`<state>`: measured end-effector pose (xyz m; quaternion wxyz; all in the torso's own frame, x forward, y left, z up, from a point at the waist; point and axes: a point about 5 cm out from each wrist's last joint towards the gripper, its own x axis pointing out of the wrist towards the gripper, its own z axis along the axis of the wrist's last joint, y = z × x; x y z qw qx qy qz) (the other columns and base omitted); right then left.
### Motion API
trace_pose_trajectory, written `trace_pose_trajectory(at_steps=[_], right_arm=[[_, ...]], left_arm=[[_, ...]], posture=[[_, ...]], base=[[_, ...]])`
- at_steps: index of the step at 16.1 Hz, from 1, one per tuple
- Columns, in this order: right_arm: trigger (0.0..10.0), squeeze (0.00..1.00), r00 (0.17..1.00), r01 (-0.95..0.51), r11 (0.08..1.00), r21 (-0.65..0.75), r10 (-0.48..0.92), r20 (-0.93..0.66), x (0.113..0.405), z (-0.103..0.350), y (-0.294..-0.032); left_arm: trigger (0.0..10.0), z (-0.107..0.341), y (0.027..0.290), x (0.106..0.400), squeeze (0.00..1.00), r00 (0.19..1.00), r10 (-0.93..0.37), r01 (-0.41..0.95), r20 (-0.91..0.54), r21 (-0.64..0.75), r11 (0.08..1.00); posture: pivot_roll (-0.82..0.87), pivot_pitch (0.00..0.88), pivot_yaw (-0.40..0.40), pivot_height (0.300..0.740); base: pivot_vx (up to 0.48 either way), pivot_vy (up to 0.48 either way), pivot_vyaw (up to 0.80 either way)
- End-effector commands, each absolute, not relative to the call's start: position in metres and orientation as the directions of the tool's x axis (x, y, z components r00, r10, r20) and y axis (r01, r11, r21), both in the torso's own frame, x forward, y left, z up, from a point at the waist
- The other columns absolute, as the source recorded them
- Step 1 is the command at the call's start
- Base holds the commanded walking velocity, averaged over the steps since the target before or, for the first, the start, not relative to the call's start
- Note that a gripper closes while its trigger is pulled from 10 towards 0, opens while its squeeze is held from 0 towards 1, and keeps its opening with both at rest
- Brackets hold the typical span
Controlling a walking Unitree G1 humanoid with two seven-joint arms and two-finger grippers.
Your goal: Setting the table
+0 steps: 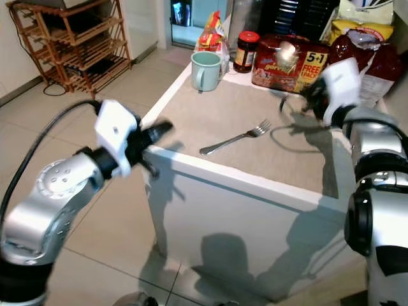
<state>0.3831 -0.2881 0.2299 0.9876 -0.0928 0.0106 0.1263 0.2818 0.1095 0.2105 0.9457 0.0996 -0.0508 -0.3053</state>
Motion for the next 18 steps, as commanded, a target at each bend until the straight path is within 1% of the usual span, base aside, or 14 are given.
trace_pose_trajectory(at_steps=[1,2,3,4,5,6,7,8,10,11,13,15,16,18], right_arm=[[0.0,0.0,0.939,-0.302,0.944,-0.132,0.319,0.126,0.385,0.25,-0.277],[0.0,0.0,0.912,-0.335,0.938,-0.091,0.347,0.218,0.379,0.25,-0.264],[0.0,0.0,0.902,-0.345,0.936,-0.073,0.352,0.25,0.375,0.249,-0.259],[0.0,0.0,0.893,-0.325,0.945,-0.032,0.318,0.318,0.356,0.245,-0.245],[1.8,0.0,0.893,-0.297,0.955,0.016,0.272,0.359,0.334,0.242,-0.233],[10.0,0.0,0.896,-0.269,0.962,0.051,0.23,0.381,0.315,0.239,-0.224],[10.0,0.0,0.897,-0.241,0.965,0.105,0.181,0.403,0.296,0.236,-0.216],[10.0,0.0,0.897,-0.233,0.964,0.124,0.165,0.41,0.29,0.236,-0.214],[10.0,0.0,0.891,-0.181,0.972,0.149,0.099,0.442,0.261,0.235,-0.198],[10.0,0.0,0.903,-0.177,0.971,0.161,0.094,0.42,0.251,0.23,-0.189],[10.0,0.0,0.943,-0.17,0.98,0.105,0.131,0.305,0.241,0.212,-0.173],[10.0,0.0,0.964,-0.162,0.981,0.105,0.135,0.228,0.238,0.195,-0.166],[10.0,0.0,0.971,-0.156,0.982,0.103,0.134,0.199,0.235,0.188,-0.164],[10.0,0.0,0.975,-0.156,0.987,0.048,0.146,0.169,0.232,0.185,-0.162]], left_arm=[[10.0,0.213,0.112,0.285,0.0,0.846,-0.529,0.505,0.062,0.223,0.834],[10.0,0.213,0.112,0.285,0.0,0.86,-0.504,0.479,0.078,0.212,0.852],[10.0,0.214,0.112,0.285,0.0,0.864,-0.496,0.471,0.084,0.21,0.857],[10.0,0.214,0.11,0.285,0.0,0.866,-0.489,0.46,0.101,0.22,0.86],[10.0,0.213,0.107,0.284,0.0,0.863,-0.493,0.463,0.111,0.22,0.859],[10.0,0.213,0.104,0.283,0.0,0.857,-0.502,0.47,0.117,0.223,0.854],[10.0,0.213,0.102,0.282,0.0,0.854,-0.506,0.474,0.122,0.22,0.853],[10.0,0.214,0.101,0.282,0.0,0.854,-0.506,0.474,0.123,0.219,0.853],[10.0,0.214,0.097,0.28,0.0,0.844,-0.521,0.486,0.129,0.228,0.844],[10.0,0.212,0.096,0.28,0.0,0.843,-0.523,0.489,0.127,0.226,0.842],[10.0,0.21,0.096,0.28,0.0,0.85,-0.512,0.48,0.124,0.219,0.849],[10.0,0.203,0.099,0.28,0.0,0.866,-0.487,0.462,0.114,0.188,0.867],[10.0,0.197,0.106,0.279,0.0,0.885,-0.452,0.434,0.109,0.156,0.887],[10.0,0.187,0.123,0.28,0.0,0.929,-0.354,0.348,0.104,0.075,0.934]], posture=[[0.1,0.0,-0.036,0.74],[0.1,0.0,-0.028,0.74],[0.09,0.0,-0.025,0.74],[0.08,0.0,-0.015,0.74],[0.08,0.0,-0.006,0.74],[0.07,0.0,-0.001,0.74],[0.06,0.0,0.005,0.74],[0.05,0.0,0.009,0.74],[0.04,0.0,0.019,0.74],[0.03,0.0,0.025,0.74],[0.03,0.0,0.028,0.74],[0.03,0.0,0.024,0.74],[0.03,0.0,0.024,0.74],[0.02,0.0,0.015,0.74]], base=[[0.0,0.0,0.0],[0.0,0.0,0.0],[0.0,0.0,0.0],[0.0,0.0,0.0],[0.0,0.0,0.0],[0.0,0.0,0.0],[0.0,0.0,0.0],[0.0,0.0,0.0],[-0.311,0.0,0.0],[-0.334,0.0,0.0],[-0.171,0.0,0.0],[0.0,0.0,0.0],[0.0,0.0,0.0],[0.0,0.0,0.0]])
